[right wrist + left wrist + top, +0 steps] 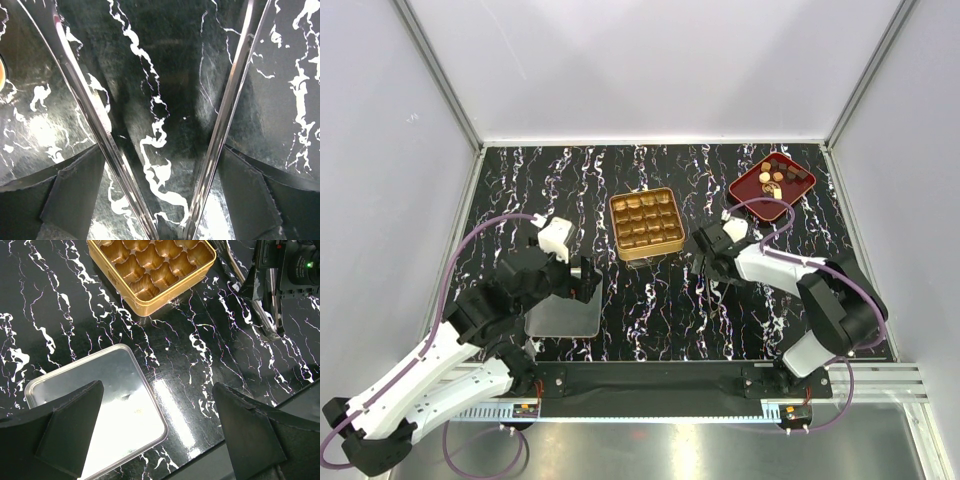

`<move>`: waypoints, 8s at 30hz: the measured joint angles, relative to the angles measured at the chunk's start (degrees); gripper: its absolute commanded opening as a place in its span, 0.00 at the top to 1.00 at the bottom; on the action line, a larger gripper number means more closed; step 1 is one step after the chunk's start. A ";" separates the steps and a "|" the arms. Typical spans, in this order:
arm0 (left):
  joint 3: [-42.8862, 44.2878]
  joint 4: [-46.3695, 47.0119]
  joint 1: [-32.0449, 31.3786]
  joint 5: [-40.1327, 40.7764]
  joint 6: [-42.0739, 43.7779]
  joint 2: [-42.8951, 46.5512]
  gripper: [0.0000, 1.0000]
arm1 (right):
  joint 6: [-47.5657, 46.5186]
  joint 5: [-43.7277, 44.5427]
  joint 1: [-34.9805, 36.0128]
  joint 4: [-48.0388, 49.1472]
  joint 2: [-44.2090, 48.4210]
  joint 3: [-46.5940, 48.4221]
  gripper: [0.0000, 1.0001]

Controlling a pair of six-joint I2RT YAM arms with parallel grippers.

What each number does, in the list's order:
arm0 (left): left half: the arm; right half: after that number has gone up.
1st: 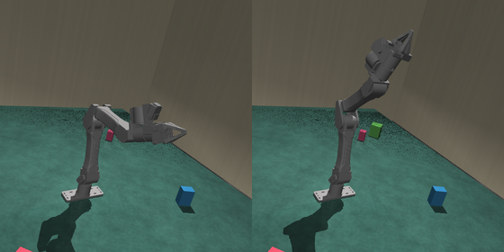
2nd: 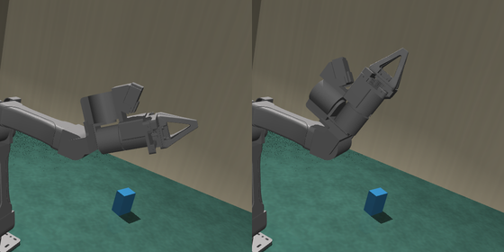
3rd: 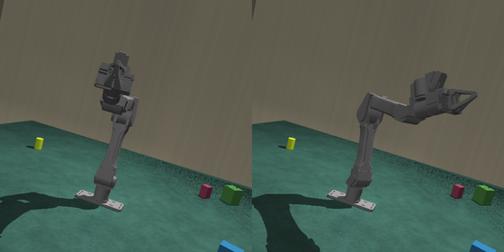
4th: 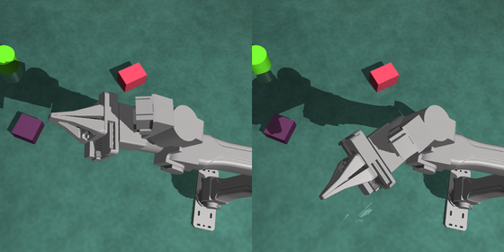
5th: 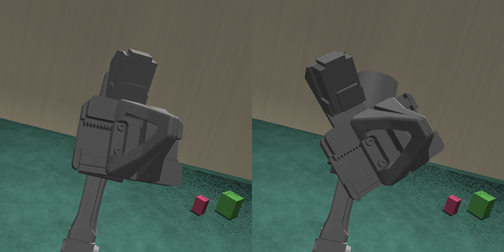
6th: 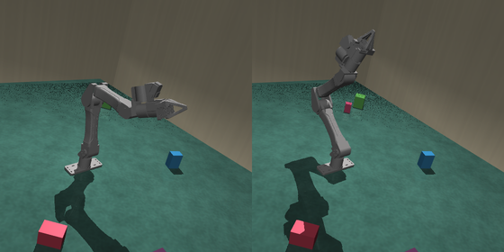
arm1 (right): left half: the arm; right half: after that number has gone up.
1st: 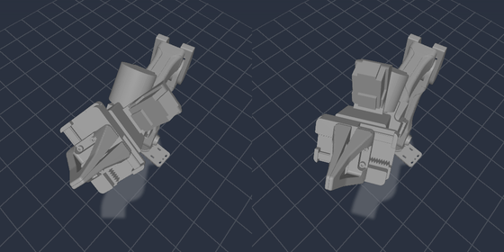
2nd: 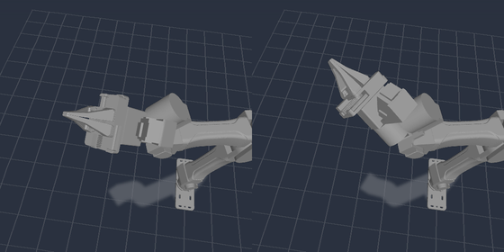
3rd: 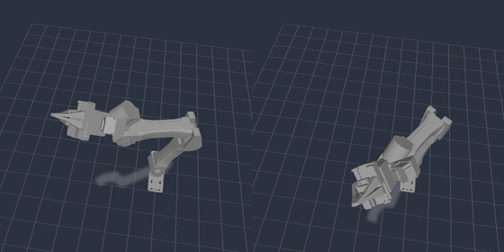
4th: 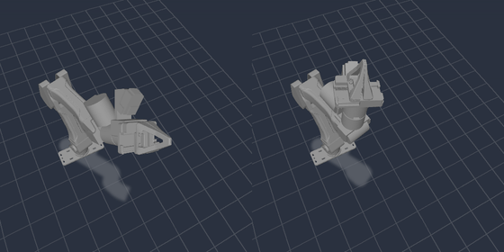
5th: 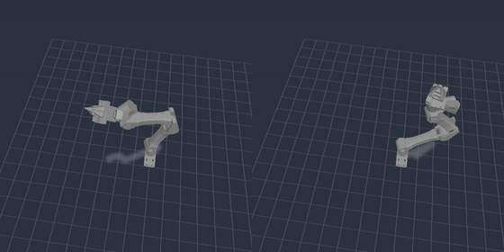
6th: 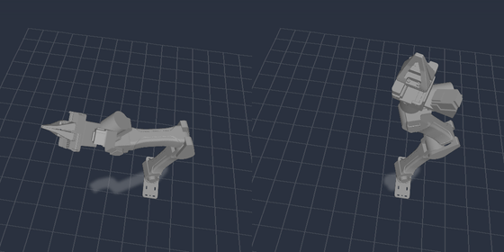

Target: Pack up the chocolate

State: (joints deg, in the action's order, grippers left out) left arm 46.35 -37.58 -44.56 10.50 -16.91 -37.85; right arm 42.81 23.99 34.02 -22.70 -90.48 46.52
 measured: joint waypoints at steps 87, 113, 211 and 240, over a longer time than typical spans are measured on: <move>0.00 7.74 0.85 -19.12 0.46 -4.02 0.01 | -29.79 -12.31 -36.65 -27.78 -21.14 53.46 0.53; 0.00 7.72 2.12 -19.32 0.52 -4.00 0.01 | -32.50 -13.51 -36.70 -26.05 -23.96 53.20 0.63; -1.97 1.18 2.03 -13.77 3.43 4.98 0.01 | -25.62 -9.57 -23.91 -27.08 -8.46 40.37 0.50; -1.97 1.14 1.99 -12.00 3.61 5.51 0.01 | -33.46 -13.73 -33.16 -17.55 -16.72 40.48 0.40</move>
State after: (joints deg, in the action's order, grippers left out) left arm 44.38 -36.45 -42.57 -1.50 -13.30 -32.34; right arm 9.34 10.26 0.86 -40.25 -107.20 87.00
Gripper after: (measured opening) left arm 0.988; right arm 0.601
